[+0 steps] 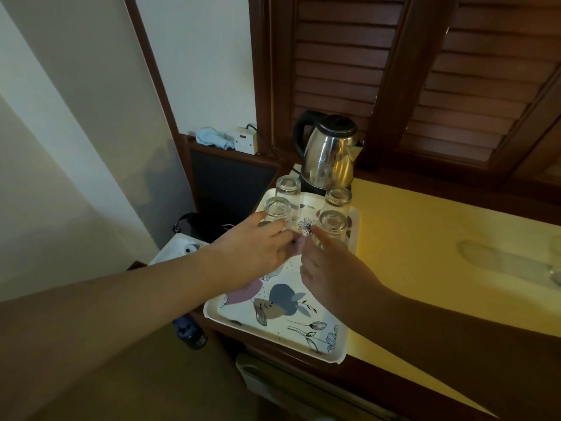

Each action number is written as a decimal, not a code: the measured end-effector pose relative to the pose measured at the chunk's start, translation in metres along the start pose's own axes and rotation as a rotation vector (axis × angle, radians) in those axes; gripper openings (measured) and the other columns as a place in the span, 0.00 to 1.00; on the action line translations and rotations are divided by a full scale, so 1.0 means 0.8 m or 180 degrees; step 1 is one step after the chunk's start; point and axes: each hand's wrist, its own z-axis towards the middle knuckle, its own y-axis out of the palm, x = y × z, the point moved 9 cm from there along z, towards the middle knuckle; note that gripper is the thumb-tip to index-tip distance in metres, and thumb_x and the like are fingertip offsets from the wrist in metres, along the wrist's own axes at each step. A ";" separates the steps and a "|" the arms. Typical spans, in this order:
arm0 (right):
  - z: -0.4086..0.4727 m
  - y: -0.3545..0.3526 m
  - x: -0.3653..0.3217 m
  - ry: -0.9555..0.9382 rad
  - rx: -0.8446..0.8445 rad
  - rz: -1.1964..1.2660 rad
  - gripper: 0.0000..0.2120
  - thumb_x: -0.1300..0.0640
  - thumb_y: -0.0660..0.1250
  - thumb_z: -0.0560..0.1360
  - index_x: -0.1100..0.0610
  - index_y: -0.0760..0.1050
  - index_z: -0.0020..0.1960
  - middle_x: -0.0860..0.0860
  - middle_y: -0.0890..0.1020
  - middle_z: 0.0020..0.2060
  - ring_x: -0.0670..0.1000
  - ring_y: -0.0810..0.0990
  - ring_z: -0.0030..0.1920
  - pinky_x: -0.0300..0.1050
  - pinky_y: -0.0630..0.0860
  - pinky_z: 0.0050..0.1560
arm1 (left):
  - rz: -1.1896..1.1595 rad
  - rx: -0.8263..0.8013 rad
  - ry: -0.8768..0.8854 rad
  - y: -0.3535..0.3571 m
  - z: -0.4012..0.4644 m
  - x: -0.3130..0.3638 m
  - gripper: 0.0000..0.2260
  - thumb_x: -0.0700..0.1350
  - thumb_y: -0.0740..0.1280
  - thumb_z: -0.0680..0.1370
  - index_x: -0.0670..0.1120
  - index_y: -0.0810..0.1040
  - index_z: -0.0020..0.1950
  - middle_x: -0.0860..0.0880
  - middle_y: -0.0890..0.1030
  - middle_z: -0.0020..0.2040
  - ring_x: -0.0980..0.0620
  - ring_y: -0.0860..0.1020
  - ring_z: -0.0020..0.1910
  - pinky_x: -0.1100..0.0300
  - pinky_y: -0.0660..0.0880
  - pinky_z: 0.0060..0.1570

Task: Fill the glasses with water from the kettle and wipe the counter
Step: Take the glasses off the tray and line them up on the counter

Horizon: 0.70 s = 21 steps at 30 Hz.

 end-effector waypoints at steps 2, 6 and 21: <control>0.001 -0.005 -0.003 -0.0027 0.0007 -0.0087 0.18 0.59 0.60 0.87 0.64 0.74 0.74 0.63 0.79 0.68 0.68 0.72 0.74 0.74 0.28 0.72 | 0.0172 -0.0083 0.0116 0.004 0.005 0.005 0.34 0.42 0.71 0.82 0.44 0.59 0.84 0.41 0.62 0.81 0.39 0.60 0.81 0.37 0.61 0.79; -0.002 -0.009 -0.006 0.0015 0.0164 -0.0121 0.19 0.56 0.63 0.86 0.64 0.75 0.74 0.62 0.79 0.68 0.67 0.73 0.72 0.68 0.57 0.83 | 0.0161 -0.0078 0.0178 0.007 0.014 0.010 0.38 0.41 0.74 0.79 0.44 0.58 0.85 0.40 0.62 0.82 0.40 0.63 0.78 0.41 0.62 0.78; -0.058 -0.008 0.050 0.1247 0.1067 0.1997 0.32 0.61 0.85 0.63 0.56 0.83 0.67 0.58 0.84 0.57 0.63 0.82 0.60 0.63 0.80 0.68 | -0.0973 0.0300 -0.0889 -0.006 -0.027 -0.036 0.29 0.42 0.75 0.77 0.50 0.70 0.77 0.48 0.74 0.73 0.43 0.69 0.71 0.47 0.74 0.68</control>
